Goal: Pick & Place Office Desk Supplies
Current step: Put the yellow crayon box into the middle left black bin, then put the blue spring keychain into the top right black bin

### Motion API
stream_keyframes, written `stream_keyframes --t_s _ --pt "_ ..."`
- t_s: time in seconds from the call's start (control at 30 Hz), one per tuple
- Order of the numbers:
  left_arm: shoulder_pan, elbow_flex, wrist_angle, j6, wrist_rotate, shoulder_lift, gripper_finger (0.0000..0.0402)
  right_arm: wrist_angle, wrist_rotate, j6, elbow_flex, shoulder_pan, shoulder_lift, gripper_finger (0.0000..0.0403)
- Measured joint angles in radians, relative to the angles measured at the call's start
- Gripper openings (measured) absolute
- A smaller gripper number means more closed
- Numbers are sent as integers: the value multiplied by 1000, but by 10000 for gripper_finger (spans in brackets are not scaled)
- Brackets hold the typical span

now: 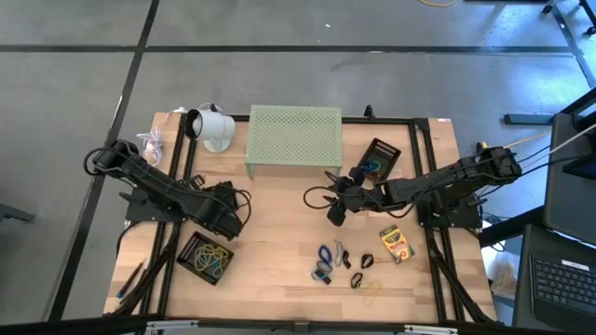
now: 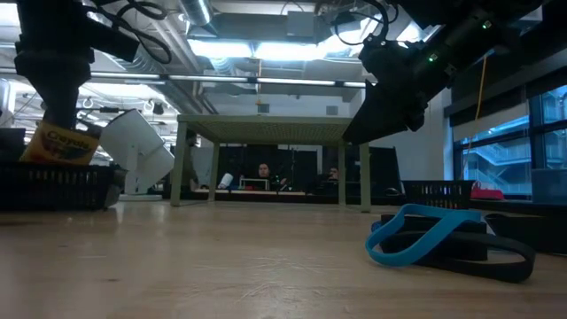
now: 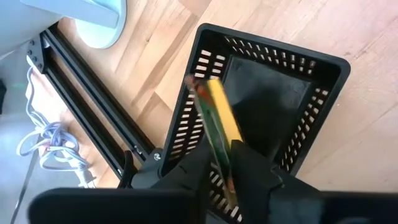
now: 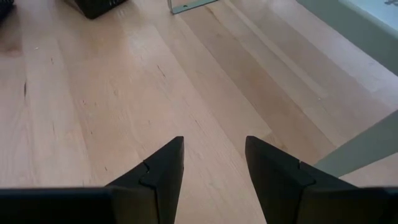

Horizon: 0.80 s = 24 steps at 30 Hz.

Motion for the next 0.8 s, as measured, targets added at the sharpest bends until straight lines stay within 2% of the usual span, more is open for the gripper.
stream_keyframes --t_s 0.2,0.3,0.4,0.7,0.8 --pt "5 2 -3 0 -10 0 89 0 0 0 0 0 0 176" --pt "14 13 -9 0 -53 0 97 0 0 0 0 0 0 176" --pt "27 18 -7 0 -105 0 100 0 0 0 0 0 0 176" --pt "83 18 -7 16 -171 0 100 1 0 -3 0 0 0 176" --pt "98 18 -7 42 -233 0 100 1 0 -3 0 0 0 176"
